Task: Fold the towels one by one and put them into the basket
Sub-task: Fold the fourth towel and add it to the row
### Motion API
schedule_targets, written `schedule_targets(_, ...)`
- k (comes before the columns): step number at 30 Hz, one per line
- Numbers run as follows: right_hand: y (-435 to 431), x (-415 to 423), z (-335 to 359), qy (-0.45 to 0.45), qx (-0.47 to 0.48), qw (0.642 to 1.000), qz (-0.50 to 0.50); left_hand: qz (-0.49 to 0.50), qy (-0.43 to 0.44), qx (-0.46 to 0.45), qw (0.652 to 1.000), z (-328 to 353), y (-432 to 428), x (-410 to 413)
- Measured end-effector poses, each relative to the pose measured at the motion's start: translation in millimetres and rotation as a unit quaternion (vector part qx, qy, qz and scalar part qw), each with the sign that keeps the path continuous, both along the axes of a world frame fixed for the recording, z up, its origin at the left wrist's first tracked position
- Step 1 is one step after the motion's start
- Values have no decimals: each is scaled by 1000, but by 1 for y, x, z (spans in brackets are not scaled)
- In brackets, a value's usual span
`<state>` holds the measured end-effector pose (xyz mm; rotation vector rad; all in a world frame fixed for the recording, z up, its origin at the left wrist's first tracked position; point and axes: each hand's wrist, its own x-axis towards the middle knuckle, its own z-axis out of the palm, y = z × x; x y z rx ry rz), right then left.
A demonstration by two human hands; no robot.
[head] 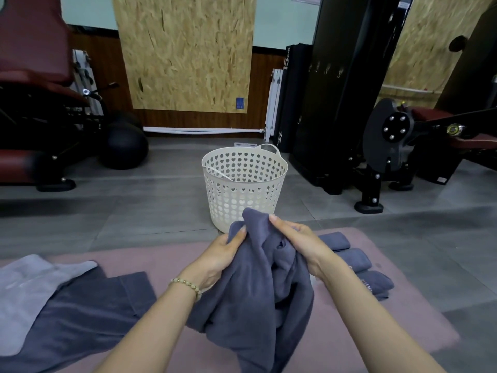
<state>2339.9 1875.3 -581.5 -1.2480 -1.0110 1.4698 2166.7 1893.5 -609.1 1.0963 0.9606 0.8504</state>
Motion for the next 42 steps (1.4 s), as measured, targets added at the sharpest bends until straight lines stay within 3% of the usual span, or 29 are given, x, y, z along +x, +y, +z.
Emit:
schedule_targets(4,-1,-10,-9,-102,50,993,-20,-54,-116,-90,988,5,-3,5)
schedule_targets(9,-2,-12,-17,-130,97,987,11,-65,-234,-226,943,7,6,-5)
schedule_targets(14,-9,-16,-18,-165,128,975,75,-62,-205,-262,941,6,4,-11)
schedule_targets(19,-15,-12,-11,-233,118,952,162,-25,-133,-212,968,3,9,-8)
schedule_targets(23,-18,-2,-7,-266,122,940,177,49,-42,-87,994,-7,13,-10)
schedule_targets(26,-19,1,-3,-214,146,958,127,85,5,-51,995,-13,13,-15)
schedule_targets(31,-13,4,-9,-179,224,957,-51,-13,30,-47,998,-14,9,-11)
schedule_targets(36,-10,10,-15,-171,218,955,-106,-28,72,24,997,0,-2,1)
schedule_targets(40,-13,1,-20,-190,234,946,-118,96,102,75,987,-2,-10,19)
schedule_targets(42,-16,-2,-17,-208,227,949,-63,170,85,88,978,-4,-7,25)
